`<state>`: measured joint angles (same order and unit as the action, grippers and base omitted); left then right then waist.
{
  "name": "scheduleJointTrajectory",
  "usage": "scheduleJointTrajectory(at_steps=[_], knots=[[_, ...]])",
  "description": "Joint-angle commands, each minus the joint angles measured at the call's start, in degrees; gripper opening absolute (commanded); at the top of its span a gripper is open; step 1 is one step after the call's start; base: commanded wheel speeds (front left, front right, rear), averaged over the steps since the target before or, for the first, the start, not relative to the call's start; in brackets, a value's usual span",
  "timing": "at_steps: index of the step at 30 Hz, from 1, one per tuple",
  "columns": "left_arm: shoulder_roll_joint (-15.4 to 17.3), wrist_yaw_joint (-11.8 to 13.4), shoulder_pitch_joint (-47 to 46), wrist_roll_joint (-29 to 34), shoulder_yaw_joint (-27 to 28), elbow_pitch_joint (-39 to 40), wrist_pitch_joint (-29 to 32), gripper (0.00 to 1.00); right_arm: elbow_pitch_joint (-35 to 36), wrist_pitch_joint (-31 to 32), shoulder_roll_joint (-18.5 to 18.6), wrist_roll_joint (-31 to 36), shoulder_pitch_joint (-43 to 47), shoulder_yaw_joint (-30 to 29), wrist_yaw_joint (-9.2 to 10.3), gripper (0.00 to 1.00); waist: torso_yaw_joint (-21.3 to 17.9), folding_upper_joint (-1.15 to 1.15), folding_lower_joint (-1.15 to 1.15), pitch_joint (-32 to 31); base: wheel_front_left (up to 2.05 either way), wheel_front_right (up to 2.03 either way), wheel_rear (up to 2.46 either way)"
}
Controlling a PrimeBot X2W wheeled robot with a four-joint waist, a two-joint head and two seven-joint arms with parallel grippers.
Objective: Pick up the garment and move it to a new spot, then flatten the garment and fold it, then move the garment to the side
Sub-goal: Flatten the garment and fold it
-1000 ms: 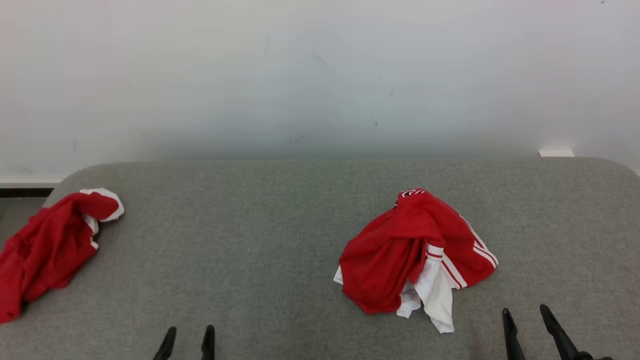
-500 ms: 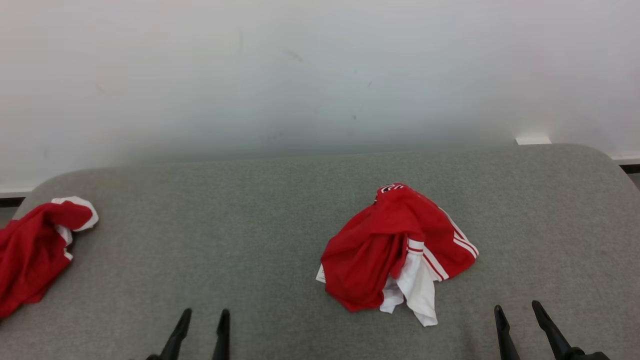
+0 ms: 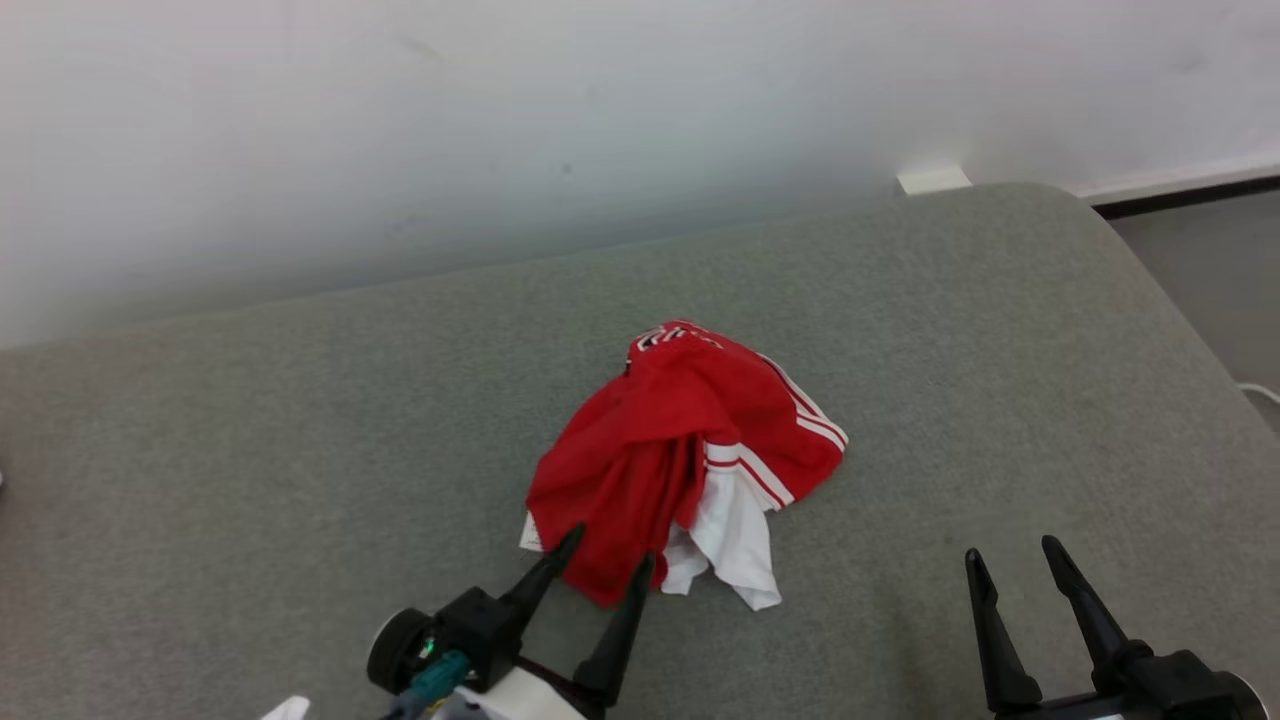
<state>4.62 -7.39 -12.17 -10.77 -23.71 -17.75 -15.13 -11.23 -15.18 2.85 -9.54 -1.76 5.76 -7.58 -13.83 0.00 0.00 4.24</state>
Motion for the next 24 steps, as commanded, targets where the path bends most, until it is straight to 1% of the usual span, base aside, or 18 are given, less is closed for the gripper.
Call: scheduleJointTrajectory(at_steps=[1,4,8,16,17,19,20,22,24], knots=[[0.6,-0.1,-0.6,-0.3,-0.2,-0.6,0.0,1.00,0.0,0.1,0.1,-0.2,-0.4,0.1,0.16,1.00,-2.8,0.00,0.00,2.6,0.00,0.00,0.00],[1.2,-0.1,-2.3,-1.0,-1.7,-5.2,0.0,1.00,0.3,0.1,0.1,-0.6,-0.9,0.2,0.16,1.00,-5.0,0.00,0.00,3.9,0.00,0.00,0.00],[1.6,0.1,-4.0,-0.8,-1.1,-10.2,0.0,1.00,0.6,0.1,0.1,-0.6,-1.0,0.1,0.16,1.00,-7.1,0.00,0.00,5.2,0.00,0.00,0.00],[2.8,0.1,-7.0,0.1,-0.6,-19.7,0.0,1.00,1.2,0.1,0.1,-0.7,-1.5,0.1,0.16,1.00,-8.8,0.00,0.00,6.8,0.00,0.00,0.00],[2.9,0.1,-7.4,0.0,-0.6,-21.5,0.1,0.95,1.2,0.0,0.1,-0.7,-1.5,0.1,0.16,1.00,-8.8,0.00,0.00,6.9,0.00,0.00,0.00],[2.9,0.1,-8.2,-0.6,-0.4,-24.4,0.4,0.00,1.2,0.1,0.1,-0.8,-1.5,0.0,0.16,1.00,-8.9,0.00,0.00,6.9,0.00,0.00,0.00],[2.7,0.1,-9.2,-2.1,0.0,-25.9,0.4,0.00,1.2,0.1,0.1,-0.8,-1.3,-0.2,0.16,1.00,-8.7,0.00,0.00,6.7,0.00,0.00,0.00],[2.8,0.0,-10.1,-3.7,0.5,-25.5,0.3,0.00,1.1,0.1,0.1,-0.8,-0.9,-0.7,0.16,1.00,-8.2,0.00,0.00,6.2,0.00,0.00,0.00],[3.8,-0.1,-10.5,-4.1,0.3,-24.5,0.4,0.00,1.1,0.1,0.1,-0.7,-0.2,-1.3,0.16,1.00,-7.5,0.00,0.00,5.5,0.00,0.00,0.00]])
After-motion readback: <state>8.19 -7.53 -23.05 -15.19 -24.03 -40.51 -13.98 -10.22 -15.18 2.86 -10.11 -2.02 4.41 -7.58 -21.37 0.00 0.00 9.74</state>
